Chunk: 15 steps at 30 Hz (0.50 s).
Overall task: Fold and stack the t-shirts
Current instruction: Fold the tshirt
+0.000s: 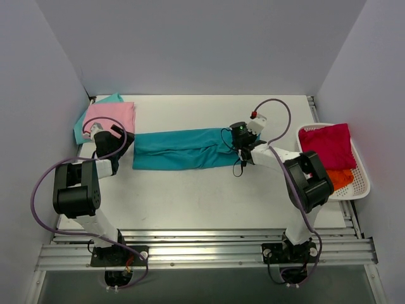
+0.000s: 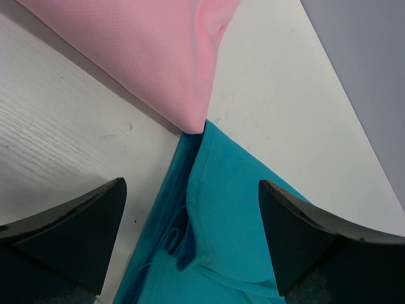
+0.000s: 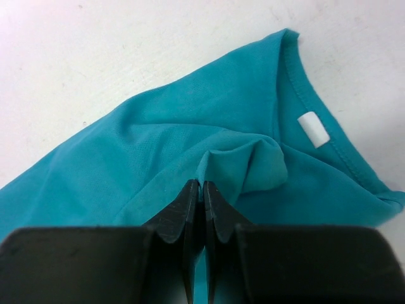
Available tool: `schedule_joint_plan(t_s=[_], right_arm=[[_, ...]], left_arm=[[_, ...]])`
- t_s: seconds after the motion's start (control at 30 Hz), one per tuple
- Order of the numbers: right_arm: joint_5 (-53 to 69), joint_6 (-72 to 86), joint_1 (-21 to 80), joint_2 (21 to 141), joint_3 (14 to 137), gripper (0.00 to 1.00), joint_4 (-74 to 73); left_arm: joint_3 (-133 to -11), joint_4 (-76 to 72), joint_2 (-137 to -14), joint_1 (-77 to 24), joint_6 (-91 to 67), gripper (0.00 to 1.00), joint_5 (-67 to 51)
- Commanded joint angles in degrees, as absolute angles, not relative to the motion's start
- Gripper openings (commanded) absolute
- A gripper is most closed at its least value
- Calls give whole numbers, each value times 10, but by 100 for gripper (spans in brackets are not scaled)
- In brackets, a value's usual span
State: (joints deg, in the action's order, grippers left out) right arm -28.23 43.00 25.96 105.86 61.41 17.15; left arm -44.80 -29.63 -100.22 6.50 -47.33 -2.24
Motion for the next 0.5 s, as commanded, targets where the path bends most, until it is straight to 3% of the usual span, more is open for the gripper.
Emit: schedule_joint_plan(t_s=[0.0,0.47], right_arm=[[-319,437,264,995,592,0,150],[-347,487,311,977,491,0,135]], left_arm=[[-447,-324,-999,69,-463,94,-28],[-445,-326,-998,69,-465,94,-31]])
